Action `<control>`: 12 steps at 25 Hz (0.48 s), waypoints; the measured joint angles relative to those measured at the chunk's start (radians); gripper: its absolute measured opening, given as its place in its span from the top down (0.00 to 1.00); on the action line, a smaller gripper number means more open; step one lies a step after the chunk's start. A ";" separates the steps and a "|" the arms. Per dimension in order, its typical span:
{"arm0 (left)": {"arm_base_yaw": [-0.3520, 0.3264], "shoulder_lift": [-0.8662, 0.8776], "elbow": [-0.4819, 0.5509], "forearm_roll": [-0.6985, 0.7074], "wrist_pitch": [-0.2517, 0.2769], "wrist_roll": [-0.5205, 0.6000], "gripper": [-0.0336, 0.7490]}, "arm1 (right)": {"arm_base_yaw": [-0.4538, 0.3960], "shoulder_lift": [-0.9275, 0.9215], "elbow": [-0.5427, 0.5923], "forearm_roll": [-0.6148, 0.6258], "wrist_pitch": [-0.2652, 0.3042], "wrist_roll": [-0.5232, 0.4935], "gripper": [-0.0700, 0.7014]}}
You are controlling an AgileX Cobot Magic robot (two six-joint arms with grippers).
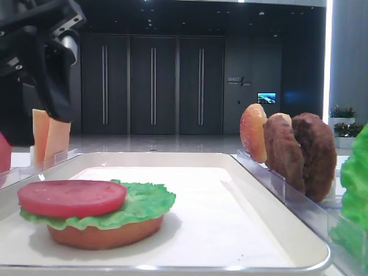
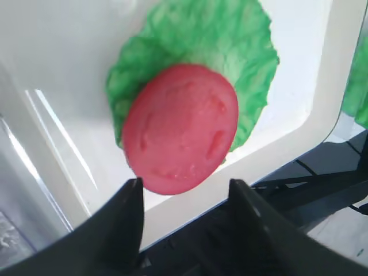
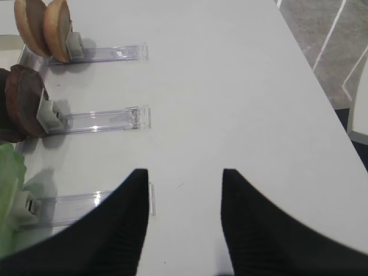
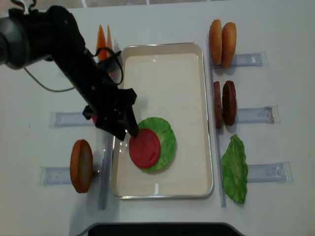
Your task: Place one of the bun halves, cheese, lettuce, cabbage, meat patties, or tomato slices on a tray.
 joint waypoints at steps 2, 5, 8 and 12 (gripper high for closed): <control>0.000 0.000 -0.058 0.041 0.026 -0.010 0.49 | 0.000 0.000 0.000 0.000 0.000 0.000 0.53; 0.000 0.000 -0.159 0.156 0.046 -0.065 0.49 | 0.000 0.000 0.000 0.000 0.000 0.000 0.53; 0.000 -0.003 -0.247 0.311 0.050 -0.132 0.49 | 0.000 0.000 0.000 0.000 0.000 0.000 0.53; 0.037 -0.028 -0.288 0.413 0.060 -0.158 0.50 | 0.000 0.000 0.000 0.000 0.000 0.000 0.53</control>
